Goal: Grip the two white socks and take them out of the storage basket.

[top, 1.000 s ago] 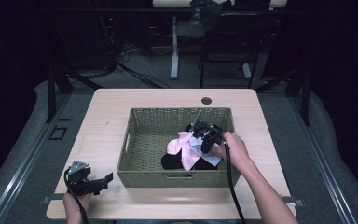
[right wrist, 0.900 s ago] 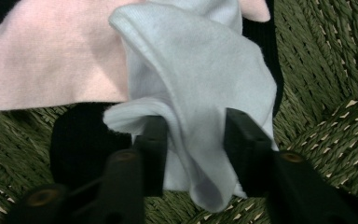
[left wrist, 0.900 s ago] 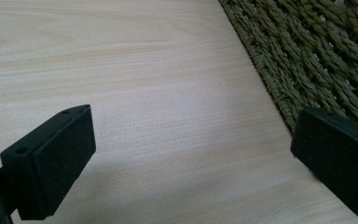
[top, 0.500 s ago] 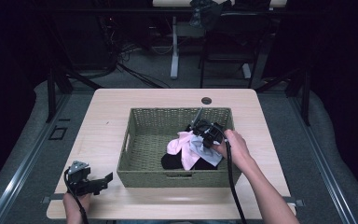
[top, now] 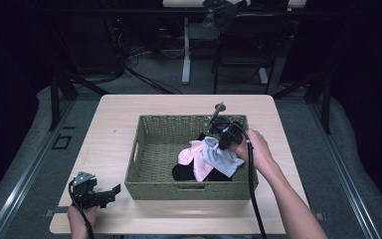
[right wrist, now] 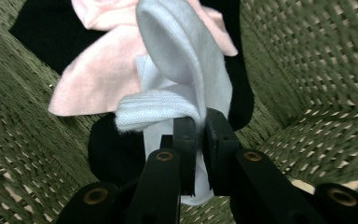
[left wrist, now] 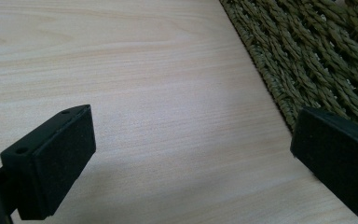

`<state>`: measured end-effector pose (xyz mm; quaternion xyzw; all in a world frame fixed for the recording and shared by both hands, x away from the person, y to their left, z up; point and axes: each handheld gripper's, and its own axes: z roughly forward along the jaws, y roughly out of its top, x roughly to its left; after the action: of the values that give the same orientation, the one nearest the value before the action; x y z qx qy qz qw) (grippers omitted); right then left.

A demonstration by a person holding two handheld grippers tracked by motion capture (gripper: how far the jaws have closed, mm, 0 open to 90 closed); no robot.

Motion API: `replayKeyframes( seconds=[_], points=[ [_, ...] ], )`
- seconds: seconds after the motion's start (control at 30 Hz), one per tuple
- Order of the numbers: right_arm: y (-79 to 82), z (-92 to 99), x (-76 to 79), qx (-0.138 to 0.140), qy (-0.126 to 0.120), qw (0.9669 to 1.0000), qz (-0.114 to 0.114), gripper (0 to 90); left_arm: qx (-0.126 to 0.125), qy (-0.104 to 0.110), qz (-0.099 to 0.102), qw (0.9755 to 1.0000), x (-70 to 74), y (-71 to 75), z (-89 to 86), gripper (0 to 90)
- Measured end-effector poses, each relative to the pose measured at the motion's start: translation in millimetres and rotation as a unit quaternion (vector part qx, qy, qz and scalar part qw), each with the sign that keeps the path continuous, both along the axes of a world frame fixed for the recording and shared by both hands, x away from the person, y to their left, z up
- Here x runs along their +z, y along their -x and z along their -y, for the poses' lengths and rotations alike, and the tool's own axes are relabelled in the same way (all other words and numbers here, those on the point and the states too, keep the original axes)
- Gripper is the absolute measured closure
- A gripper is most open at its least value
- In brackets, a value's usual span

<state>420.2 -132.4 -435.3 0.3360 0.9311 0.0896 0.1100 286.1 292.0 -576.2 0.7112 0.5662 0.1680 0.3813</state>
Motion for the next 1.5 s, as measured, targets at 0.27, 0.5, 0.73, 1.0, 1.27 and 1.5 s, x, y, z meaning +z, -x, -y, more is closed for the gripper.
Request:
replayKeyframes(
  seconds=[0.27,0.5,0.73,1.0,1.27,1.5],
  points=[
    [-1.4,3.3,17.5,0.001,-0.012,0.9999,0.003,84.4,-0.001,-0.001,-0.001,1.0,0.0,-0.1,0.2,0.2],
    [-1.8,6.1,28.9,-0.007,-0.027,0.9996,0.008,84.4,-0.002,-0.001,-0.002,1.0,0.3,0.0,0.3,0.2],
    [-1.9,10.0,44.3,-0.004,-0.027,0.9995,0.016,84.4,-0.002,-0.002,-0.003,1.0,0.3,0.0,0.5,0.2],
    [-1.9,12.5,54.2,-0.014,-0.042,0.9987,0.025,84.4,-0.001,-0.002,-0.002,1.0,-0.2,-0.3,0.8,0.3],
    [-1.3,13.7,66.3,-0.013,-0.041,0.9985,0.034,84.4,-0.003,-0.003,-0.005,1.0,0.3,-0.3,0.8,0.3],
    [-2.3,16.3,75.8,-0.014,-0.038,0.9984,0.041,84.4,-0.003,-0.003,-0.006,1.0,0.3,-0.2,0.8,0.2]
  ],
)
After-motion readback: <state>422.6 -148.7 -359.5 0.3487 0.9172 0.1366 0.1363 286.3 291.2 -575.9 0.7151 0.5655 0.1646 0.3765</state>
